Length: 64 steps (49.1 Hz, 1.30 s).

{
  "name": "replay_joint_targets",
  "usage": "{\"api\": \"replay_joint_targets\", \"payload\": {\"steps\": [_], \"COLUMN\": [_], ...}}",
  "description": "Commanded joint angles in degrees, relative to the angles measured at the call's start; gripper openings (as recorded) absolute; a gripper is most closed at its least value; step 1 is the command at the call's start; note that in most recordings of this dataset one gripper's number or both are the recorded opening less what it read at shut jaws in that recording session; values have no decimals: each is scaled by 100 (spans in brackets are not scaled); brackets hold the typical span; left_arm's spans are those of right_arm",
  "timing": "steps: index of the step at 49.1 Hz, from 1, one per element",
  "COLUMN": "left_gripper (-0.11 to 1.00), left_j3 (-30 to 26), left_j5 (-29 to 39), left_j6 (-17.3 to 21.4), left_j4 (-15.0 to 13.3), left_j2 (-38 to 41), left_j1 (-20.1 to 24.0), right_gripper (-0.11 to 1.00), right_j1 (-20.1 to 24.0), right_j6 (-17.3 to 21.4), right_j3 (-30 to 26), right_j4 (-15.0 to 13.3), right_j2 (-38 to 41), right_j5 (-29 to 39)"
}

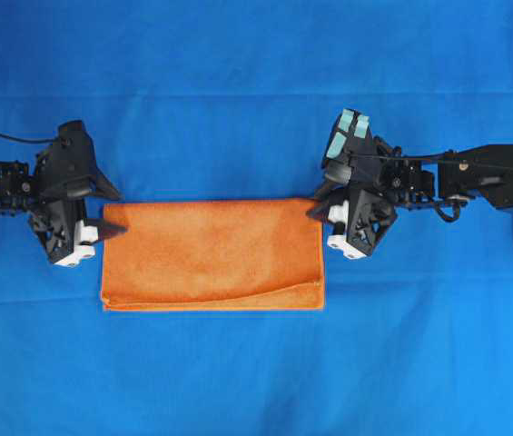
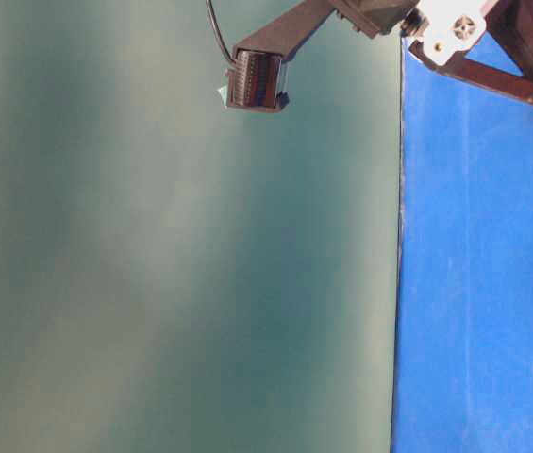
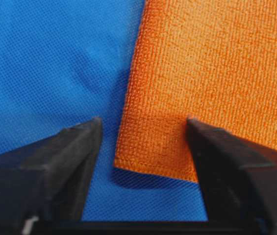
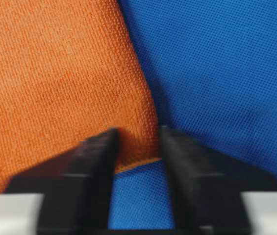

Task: Fold the orange towel.
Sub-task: 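Grasp the left and right ends of the folded towel, then lift the folded towel with both grippers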

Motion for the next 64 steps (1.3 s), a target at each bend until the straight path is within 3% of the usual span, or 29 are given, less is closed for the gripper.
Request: {"api": "replay_joint_targets", "payload": {"steps": [1,5,9,13,29,49,64], "left_gripper": [53,34,14,2,2,2,2], "left_j3": [-26,-35,-35,-44,-167,-773,-817], "left_j5": [18,26,35,44,466,2355,2505], "left_j6": [26,44,62,70,44,18,0], "left_j4": [0,0,0,0,0,0,0], "left_j2": [-44,-44,-35,-35,-316,-1942,-2856], "left_j1": [-18,-18,-18,-18,0,9,-9], "right_gripper": [26,4,3,3,3,3,3], "right_j1": [0,26,44,53,62,62,97], "right_j6": [-18,-18,-18,-18,9,18,18], "right_j3": [-79,-79,-79,-79,-114,-193,-211], "right_j4": [-70,-114,-114,-114,-114,-114,-114], "right_j2": [-62,-62,-62,-62,-105,-1266,-1978], "right_j5": [-79,-123,-211,-272,-272,563,923]}}
